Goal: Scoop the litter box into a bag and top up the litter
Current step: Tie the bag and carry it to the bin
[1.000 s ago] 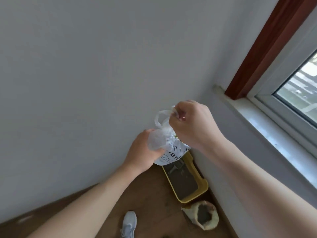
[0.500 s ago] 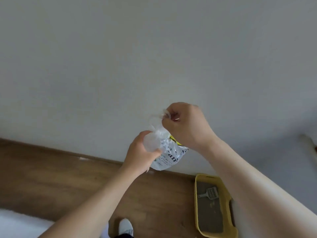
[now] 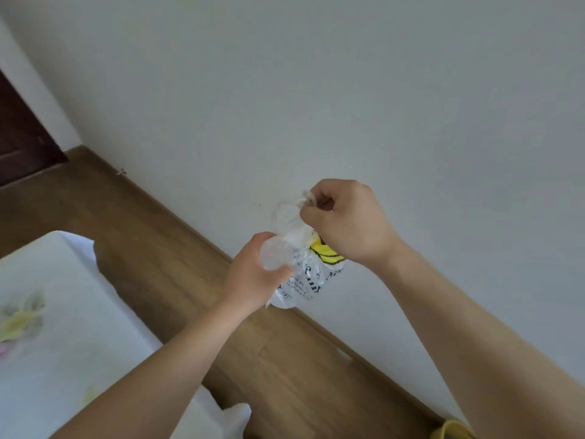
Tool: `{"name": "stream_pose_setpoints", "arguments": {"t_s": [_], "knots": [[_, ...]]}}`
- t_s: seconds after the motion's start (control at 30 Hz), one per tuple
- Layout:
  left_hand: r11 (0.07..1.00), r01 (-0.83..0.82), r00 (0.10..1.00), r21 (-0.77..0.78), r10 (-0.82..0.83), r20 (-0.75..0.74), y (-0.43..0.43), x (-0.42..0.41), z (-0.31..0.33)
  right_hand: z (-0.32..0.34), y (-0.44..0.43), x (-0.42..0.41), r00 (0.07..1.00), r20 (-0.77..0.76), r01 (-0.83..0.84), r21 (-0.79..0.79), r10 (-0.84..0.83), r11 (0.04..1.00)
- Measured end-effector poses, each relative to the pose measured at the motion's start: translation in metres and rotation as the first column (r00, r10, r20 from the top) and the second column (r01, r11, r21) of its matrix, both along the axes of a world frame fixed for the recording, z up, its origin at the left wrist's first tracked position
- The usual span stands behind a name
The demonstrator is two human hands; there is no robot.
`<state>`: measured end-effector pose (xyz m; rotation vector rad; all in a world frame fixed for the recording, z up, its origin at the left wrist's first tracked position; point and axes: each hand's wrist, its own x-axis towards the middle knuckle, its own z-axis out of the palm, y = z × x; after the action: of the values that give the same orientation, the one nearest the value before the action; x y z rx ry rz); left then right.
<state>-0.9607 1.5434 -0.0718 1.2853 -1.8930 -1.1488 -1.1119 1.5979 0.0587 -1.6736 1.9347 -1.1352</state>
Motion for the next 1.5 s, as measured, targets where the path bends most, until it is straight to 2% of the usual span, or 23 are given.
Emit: {"name": "stream_pose_setpoints", "arguments": {"t_s": [0.3, 0.47, 0.67, 0.93, 1.07, 1.13, 1.27, 1.5], "knots": [[0.969, -0.232, 0.972, 0.083, 0.235, -0.032, -0.087, 0.079, -0.008, -0.008, -0.123, 0.074, 0.974, 0.017, -0.227, -0.027, 0.228, 0.973], [0.927, -0.374, 0.927, 0.036, 0.373, 0.032, -0.126, 0.094, -0.009, -0.009, -0.188, 0.096, 0.93, 0.011, -0.368, -0.009, 0.368, 0.93], [0.808, -0.588, 0.809, 0.032, 0.588, 0.006, -0.156, 0.129, -0.001, -0.006, -0.261, 0.128, 0.847, 0.034, -0.532, 0.029, 0.531, 0.846], [0.584, -0.809, 0.584, 0.063, 0.812, -0.02, -0.18, 0.206, 0.006, -0.01, -0.339, 0.229, 0.679, 0.073, -0.735, 0.071, 0.731, 0.675], [0.48, -0.874, 0.478, 0.076, 0.877, -0.044, -0.202, 0.264, -0.004, -0.016, -0.378, 0.294, 0.605, 0.092, -0.796, 0.097, 0.791, 0.598], [0.456, -0.887, 0.453, 0.081, 0.89, -0.052, -0.221, 0.292, -0.009, -0.018, -0.4, 0.325, 0.573, 0.091, -0.818, 0.11, 0.814, 0.564], [0.432, -0.898, 0.429, 0.083, 0.902, -0.049, -0.272, 0.344, -0.015, -0.019, -0.453, 0.378, 0.554, 0.11, -0.832, 0.119, 0.825, 0.542], [0.453, -0.89, 0.453, 0.053, 0.891, -0.009, -0.381, 0.41, -0.001, -0.01, -0.56, 0.442, 0.547, 0.164, -0.837, 0.111, 0.821, 0.535]]}}
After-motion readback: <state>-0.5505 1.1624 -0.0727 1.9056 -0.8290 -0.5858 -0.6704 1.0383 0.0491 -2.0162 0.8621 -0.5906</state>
